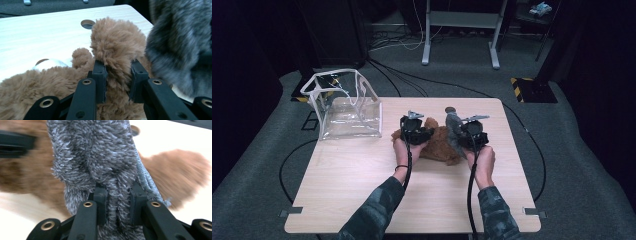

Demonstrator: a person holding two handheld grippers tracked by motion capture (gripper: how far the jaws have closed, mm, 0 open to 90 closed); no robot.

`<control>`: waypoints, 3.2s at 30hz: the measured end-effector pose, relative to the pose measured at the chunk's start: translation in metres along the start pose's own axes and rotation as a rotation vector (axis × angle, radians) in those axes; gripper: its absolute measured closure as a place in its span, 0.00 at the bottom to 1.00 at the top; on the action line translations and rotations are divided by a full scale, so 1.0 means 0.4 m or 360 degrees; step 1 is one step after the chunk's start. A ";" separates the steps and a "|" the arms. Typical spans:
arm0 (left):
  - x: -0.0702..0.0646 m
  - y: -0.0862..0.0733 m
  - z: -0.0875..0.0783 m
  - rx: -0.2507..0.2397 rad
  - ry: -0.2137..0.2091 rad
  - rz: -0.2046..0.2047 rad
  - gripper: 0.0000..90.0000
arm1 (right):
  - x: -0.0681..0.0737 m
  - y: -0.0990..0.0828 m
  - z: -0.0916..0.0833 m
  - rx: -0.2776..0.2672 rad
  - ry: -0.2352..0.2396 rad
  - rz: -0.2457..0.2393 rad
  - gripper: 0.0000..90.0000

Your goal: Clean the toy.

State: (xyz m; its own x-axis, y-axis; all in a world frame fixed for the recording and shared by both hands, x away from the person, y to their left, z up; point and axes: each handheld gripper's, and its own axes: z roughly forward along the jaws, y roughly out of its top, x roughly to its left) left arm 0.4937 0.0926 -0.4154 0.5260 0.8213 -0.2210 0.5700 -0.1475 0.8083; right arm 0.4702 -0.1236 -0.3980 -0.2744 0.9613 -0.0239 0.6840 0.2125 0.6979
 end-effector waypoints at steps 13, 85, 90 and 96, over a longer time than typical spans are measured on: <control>0.023 0.003 0.002 0.0032 0.0019 -0.0035 0.78 | -0.027 -0.010 -0.054 -0.0037 0.0034 0.0043 0.81; 0.071 -0.006 0.013 0.0104 0.0119 -0.0004 0.77 | 0.166 0.021 0.018 0.0029 0.0340 -0.0184 0.79; 0.071 -0.007 0.014 0.0097 0.0119 -0.0012 0.77 | 0.118 0.022 0.028 0.0031 0.0270 -0.0106 0.80; 0.070 -0.007 0.015 0.0087 0.0117 -0.0011 0.78 | 0.009 0.013 0.015 0.0026 0.0098 0.0027 0.80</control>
State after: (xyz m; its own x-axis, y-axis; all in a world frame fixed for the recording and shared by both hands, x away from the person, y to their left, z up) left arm 0.5105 0.1126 -0.4272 0.4754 0.8603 -0.1844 0.6083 -0.1700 0.7753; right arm 0.4768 -0.1179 -0.3987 -0.3036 0.9523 0.0322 0.6996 0.1998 0.6860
